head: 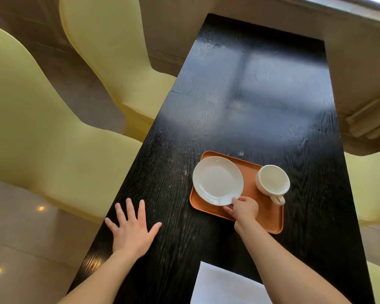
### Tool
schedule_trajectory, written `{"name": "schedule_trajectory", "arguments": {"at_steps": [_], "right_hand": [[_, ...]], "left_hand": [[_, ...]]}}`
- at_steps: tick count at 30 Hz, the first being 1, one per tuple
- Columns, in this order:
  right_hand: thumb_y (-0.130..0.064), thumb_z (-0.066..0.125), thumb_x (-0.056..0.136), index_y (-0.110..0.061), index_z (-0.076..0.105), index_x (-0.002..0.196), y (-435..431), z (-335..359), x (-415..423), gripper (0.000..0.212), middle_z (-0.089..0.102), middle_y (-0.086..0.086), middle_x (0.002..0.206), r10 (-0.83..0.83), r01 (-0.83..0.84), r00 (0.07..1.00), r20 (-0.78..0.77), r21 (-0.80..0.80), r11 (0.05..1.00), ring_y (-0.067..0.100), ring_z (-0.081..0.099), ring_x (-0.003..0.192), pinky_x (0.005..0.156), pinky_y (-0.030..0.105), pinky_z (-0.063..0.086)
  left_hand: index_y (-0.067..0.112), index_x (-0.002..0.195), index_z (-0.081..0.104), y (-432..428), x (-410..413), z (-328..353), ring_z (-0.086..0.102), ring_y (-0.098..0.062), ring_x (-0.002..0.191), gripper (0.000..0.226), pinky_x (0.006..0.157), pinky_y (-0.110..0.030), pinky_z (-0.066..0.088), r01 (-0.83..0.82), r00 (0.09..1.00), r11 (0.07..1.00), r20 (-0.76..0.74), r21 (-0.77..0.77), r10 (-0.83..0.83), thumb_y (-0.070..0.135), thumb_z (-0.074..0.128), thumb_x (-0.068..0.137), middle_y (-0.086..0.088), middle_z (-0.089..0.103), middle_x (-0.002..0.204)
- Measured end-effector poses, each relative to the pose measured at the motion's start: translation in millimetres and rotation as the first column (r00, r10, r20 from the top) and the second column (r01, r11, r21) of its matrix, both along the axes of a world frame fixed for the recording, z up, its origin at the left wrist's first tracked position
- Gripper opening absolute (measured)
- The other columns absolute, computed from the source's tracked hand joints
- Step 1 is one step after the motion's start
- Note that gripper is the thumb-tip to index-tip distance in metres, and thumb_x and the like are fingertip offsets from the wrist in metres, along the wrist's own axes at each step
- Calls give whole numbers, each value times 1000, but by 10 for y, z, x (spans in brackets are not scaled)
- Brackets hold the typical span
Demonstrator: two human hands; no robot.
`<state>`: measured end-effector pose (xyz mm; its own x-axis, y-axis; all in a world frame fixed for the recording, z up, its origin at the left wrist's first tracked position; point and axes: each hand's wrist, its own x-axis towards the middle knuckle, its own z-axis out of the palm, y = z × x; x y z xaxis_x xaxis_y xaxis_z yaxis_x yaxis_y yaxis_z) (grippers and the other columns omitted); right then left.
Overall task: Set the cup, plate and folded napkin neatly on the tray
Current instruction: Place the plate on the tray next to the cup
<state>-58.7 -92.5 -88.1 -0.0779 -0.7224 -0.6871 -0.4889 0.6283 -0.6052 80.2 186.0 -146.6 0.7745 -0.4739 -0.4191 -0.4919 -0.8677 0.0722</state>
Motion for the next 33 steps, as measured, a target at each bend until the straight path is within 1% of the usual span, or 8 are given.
{"name": "schedule_trajectory", "arguments": {"at_steps": [3, 6, 10, 15, 23, 27, 30, 33], "right_hand": [[-22, 65, 101, -9, 63, 116, -26, 18, -1, 20, 71, 8, 108, 84, -85, 995, -47, -18, 996, 22, 77, 70, 72, 35, 66], [-23, 65, 101, -7, 65, 120, -34, 60, -52, 25, 70, 6, 91, 160, -164, 983, -88, -37, 986, 21, 77, 71, 80, 40, 66], [-14, 63, 102, -7, 57, 135, 7, 147, -192, 35, 72, 12, 103, 154, -153, 988, 14, -31, 988, 23, 78, 80, 80, 40, 66], [-11, 63, 100, -9, 62, 125, 152, 262, -475, 25, 72, 12, 101, 131, -132, 982, 134, -5, 991, 24, 77, 84, 67, 31, 65], [-12, 65, 99, -16, 67, 115, 462, 313, -1057, 17, 75, 7, 97, 224, -217, 964, 141, -64, 974, 20, 77, 85, 68, 29, 65], [-13, 65, 99, -20, 70, 110, 654, 313, -1401, 14, 77, 4, 94, 251, -248, 960, 123, -34, 968, 17, 77, 84, 66, 27, 64], [-10, 65, 98, -18, 71, 106, 861, 240, -1681, 12, 78, 7, 90, 230, -234, 968, 104, 24, 972, 19, 78, 79, 61, 25, 63], [-5, 65, 96, -9, 70, 109, 1072, 125, -1856, 14, 78, 11, 88, 191, -207, 970, 150, 98, 973, 20, 77, 74, 62, 26, 64]], "left_hand": [[25, 158, -4, 6, -5, -4, -10, -48, 151, 104, 113, -76, 10, 1, 1000, 1000, -3, -4, -1, 88, 0, 75, -18, -5, 168], [25, 158, -4, 3, -6, 26, -11, -48, 151, 105, 113, -75, 8, -1, 1000, 1000, -22, 0, 1, 88, 2, 75, -18, -5, 168], [24, 158, -3, -48, 29, 125, -9, -48, 151, 100, 113, -74, 13, -4, 997, 1000, -73, 17, 5, 84, 23, 83, -18, -5, 168], [23, 158, 5, -189, -84, 314, -4, -39, 154, 86, 115, -71, 21, -30, 987, 999, -161, -27, 25, 64, 43, 93, -15, 2, 168], [25, 155, 23, -350, -864, 516, 10, -29, 154, 70, 118, -59, 26, 97, 973, 990, -201, -103, -116, 46, 54, 96, -10, 19, 165], [26, 147, 44, -364, -1211, 581, 41, -22, 132, 58, 106, -40, 44, 254, 947, 955, -163, -152, -277, 49, 54, 95, -3, 46, 142], [29, 146, 44, -371, -1406, 586, 47, -18, 113, 57, 97, -36, 45, 323, 930, 939, -146, -115, -337, 53, 52, 95, 0, 52, 125], [33, 148, 39, -416, -1512, 563, 47, -19, 109, 60, 97, -39, 46, 365, 922, 929, -113, -62, -370, 55, 53, 94, -1, 51, 122]]}}
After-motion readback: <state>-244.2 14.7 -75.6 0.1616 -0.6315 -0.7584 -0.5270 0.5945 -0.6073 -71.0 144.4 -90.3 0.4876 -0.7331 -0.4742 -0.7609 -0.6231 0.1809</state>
